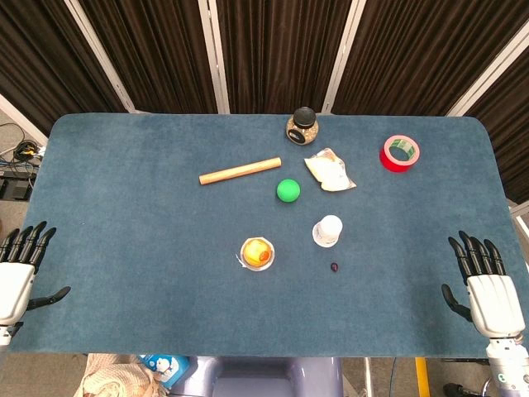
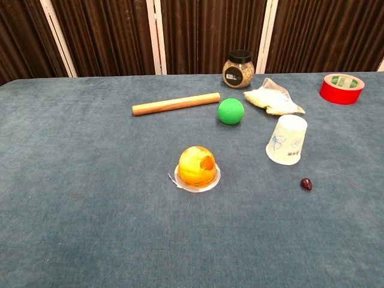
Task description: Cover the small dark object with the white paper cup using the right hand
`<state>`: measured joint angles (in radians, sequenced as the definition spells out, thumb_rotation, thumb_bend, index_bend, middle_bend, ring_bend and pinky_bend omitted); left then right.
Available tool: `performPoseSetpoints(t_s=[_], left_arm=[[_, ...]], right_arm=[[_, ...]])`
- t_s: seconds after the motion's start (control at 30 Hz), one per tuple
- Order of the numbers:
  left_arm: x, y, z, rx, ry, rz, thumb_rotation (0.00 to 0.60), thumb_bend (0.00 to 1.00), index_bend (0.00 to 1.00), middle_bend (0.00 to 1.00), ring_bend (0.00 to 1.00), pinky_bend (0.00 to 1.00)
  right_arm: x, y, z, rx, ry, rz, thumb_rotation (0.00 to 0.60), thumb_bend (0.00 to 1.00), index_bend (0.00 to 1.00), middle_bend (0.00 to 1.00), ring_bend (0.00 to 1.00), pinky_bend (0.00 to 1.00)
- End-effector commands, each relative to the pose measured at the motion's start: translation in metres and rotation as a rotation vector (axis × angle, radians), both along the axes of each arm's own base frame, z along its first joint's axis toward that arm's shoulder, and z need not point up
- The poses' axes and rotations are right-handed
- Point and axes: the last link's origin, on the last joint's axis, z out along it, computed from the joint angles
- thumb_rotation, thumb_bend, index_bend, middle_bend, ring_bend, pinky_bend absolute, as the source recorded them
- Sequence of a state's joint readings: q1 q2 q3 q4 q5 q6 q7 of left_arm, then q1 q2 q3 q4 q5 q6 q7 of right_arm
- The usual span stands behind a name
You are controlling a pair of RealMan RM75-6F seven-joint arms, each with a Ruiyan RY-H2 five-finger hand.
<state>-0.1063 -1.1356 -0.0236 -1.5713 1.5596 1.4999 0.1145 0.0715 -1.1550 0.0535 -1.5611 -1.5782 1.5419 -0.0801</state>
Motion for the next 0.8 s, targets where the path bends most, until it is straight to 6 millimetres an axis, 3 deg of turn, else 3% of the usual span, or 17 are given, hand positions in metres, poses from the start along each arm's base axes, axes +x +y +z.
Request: performPoseSetpoints(t_s=[0.03,0.5,0.6,0.8], left_arm=[[-0.001,0.0,0.0,-0.003,-0.003,0.01,0.6,0.0,0.0,0.0,0.0,0.01],[-0.001,0.0,0.001,-0.002,-0.022,0.039,0.6,0.0,0.0,0.0,0.0,0.01],[-0.002,0.0,0.002,-0.004,-0.029,0.046,0.6,0.0,0.0,0.0,0.0,0.01],[-0.002,0.003,-0.001,-0.018,-0.033,0.058,0.6,0.0,0.0,0.0,0.0,0.01]], right_arm=[[-0.001,0.0,-0.001,0.007,0.006,-0.011,0.6,0.38,0.0,0.0,0.0,0.04],[0.008,-0.002,-0.002,0.034,-0.068,-0.025,0.6,0.37,0.0,0.0,0.0,0.04],[0.015,-0.01,-0.003,0.038,-0.07,-0.016,0.6,0.37,0.0,0.0,0.0,0.06],[0.035,-0.048,-0.012,0.078,-0.016,-0.019,0.6,0.37,0.0,0.0,0.0,0.09]])
